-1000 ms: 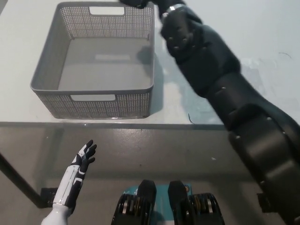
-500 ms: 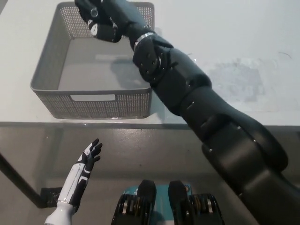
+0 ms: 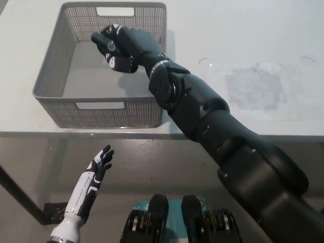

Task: Use the right hand to pick up a webcam and put it into a container on the left side

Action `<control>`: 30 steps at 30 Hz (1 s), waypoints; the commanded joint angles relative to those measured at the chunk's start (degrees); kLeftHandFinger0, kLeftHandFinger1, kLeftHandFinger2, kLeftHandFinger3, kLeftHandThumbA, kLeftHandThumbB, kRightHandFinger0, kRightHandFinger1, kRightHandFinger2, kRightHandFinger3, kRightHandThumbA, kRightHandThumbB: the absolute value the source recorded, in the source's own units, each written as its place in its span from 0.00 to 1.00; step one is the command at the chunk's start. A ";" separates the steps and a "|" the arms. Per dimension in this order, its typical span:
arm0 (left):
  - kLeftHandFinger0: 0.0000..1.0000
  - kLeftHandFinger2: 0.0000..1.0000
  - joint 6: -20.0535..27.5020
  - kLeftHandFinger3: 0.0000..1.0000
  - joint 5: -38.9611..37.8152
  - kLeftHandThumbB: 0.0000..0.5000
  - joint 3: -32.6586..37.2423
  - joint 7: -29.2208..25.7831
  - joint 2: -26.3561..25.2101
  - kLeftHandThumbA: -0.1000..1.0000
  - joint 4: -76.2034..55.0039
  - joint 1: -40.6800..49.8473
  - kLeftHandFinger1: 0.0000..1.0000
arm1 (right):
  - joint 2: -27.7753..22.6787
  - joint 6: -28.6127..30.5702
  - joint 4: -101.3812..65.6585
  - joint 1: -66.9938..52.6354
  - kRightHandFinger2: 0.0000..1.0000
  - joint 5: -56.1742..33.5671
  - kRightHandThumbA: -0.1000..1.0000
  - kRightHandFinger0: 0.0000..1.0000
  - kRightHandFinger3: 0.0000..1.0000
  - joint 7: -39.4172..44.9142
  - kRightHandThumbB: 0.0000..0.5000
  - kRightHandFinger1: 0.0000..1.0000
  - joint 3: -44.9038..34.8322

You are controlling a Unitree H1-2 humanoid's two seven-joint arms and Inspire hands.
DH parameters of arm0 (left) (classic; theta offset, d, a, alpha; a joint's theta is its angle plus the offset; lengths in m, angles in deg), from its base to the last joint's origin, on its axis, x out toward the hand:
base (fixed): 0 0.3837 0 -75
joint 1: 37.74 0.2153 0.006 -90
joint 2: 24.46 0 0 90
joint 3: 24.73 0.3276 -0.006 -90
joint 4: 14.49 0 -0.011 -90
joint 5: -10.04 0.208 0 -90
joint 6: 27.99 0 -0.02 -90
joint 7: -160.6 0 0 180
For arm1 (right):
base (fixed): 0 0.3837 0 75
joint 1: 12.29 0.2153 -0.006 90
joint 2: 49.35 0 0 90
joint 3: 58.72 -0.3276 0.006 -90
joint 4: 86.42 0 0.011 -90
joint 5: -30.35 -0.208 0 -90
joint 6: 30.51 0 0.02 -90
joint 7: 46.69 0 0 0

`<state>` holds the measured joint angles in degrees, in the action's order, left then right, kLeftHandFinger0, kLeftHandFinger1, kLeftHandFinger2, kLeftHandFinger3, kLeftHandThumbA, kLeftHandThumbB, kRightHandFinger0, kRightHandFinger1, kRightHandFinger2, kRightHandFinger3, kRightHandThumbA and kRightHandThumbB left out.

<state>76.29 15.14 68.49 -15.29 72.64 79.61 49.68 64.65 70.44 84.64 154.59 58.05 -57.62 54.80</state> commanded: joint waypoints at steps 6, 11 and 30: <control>1.00 1.00 2.28 1.00 0.58 0.40 0.53 0.96 -0.91 1.00 -0.44 -1.56 1.00 | -1.74 -3.00 -0.61 2.84 1.00 -0.33 0.98 1.00 1.00 10.56 0.67 1.00 0.78; 1.00 1.00 3.28 1.00 1.49 0.38 0.77 0.96 -1.28 1.00 0.02 -2.02 1.00 | -3.06 -2.35 -0.94 2.21 1.00 -0.58 1.00 1.00 1.00 9.73 0.72 1.00 0.36; 1.00 1.00 0.16 1.00 -1.66 0.42 1.08 3.75 -1.53 1.00 -1.06 -2.37 1.00 | -10.90 5.08 -18.46 3.20 1.00 -15.43 1.00 1.00 1.00 14.65 0.77 1.00 -17.30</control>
<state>76.76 15.90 69.40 -13.69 72.15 80.02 48.44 56.77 71.22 75.28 154.46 50.55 -46.36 42.43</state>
